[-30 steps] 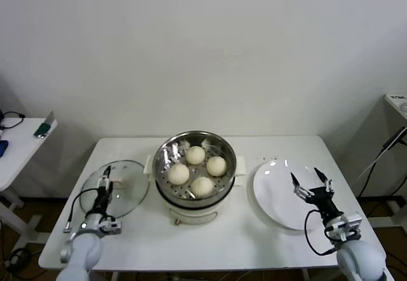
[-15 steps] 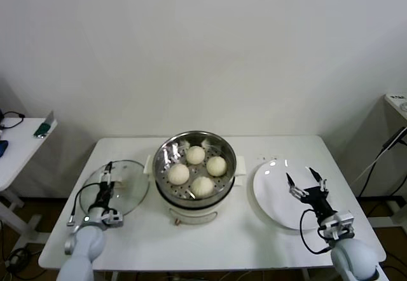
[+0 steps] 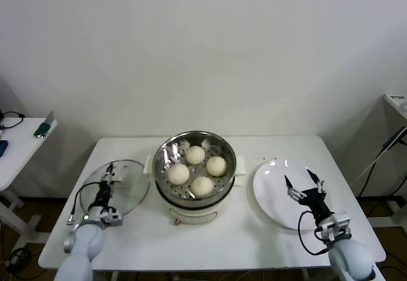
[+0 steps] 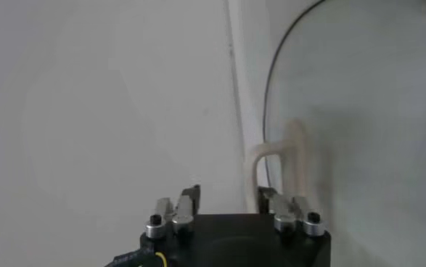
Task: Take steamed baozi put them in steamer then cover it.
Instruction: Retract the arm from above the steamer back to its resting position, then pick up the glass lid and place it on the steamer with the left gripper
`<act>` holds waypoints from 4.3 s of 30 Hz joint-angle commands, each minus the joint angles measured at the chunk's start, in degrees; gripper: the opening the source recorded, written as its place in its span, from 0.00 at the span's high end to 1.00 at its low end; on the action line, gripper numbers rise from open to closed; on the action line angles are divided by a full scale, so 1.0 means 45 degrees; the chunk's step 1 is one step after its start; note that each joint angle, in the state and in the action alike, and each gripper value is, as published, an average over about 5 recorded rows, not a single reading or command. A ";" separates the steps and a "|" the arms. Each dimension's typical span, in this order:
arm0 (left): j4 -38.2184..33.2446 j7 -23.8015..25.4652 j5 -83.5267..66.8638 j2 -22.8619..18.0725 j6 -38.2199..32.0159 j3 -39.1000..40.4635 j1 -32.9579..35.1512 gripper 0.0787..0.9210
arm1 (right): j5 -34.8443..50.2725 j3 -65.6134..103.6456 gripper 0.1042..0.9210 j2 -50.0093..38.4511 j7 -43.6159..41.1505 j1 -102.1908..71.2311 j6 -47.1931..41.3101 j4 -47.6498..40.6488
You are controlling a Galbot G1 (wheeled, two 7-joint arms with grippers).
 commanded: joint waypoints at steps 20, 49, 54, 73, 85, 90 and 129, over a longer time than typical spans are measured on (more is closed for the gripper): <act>-0.2991 0.0429 -0.1974 0.0773 0.0312 -0.0070 0.1544 0.92 | -0.0471 0.0092 0.12 -0.0233 -0.0241 0.0150 0.0163 -0.0506; -1.1623 -0.0426 -0.4639 0.3340 0.6411 -0.0165 0.6808 0.92 | -0.0452 -0.0738 0.12 -0.0324 -0.0912 0.1759 0.0198 -0.1754; -1.2220 -0.0615 -0.5847 0.4822 0.7899 0.1739 0.6068 0.92 | -0.0451 -0.1033 0.12 -0.0339 -0.1015 0.2098 0.0156 -0.2114; -1.0671 0.3998 -0.3044 0.3754 1.0411 0.8806 -0.1102 0.92 | -0.1473 -0.1116 0.12 0.0674 -0.1204 0.2813 0.0467 -0.3157; -0.9123 0.5334 -0.0958 0.0396 1.0411 1.0374 -0.2274 0.92 | -0.1572 -0.0583 0.12 0.0775 -0.1238 0.2705 0.0516 -0.3107; -0.8491 0.5179 -0.1028 0.0007 1.0411 1.0515 -0.2322 0.92 | -0.1599 -0.0349 0.12 0.0805 -0.1289 0.2568 0.0568 -0.3115; -0.7201 0.5174 -0.0281 -0.0278 1.0388 1.0252 -0.2112 0.92 | -0.1654 -0.0031 0.12 0.0934 -0.1625 0.2300 0.0754 -0.2940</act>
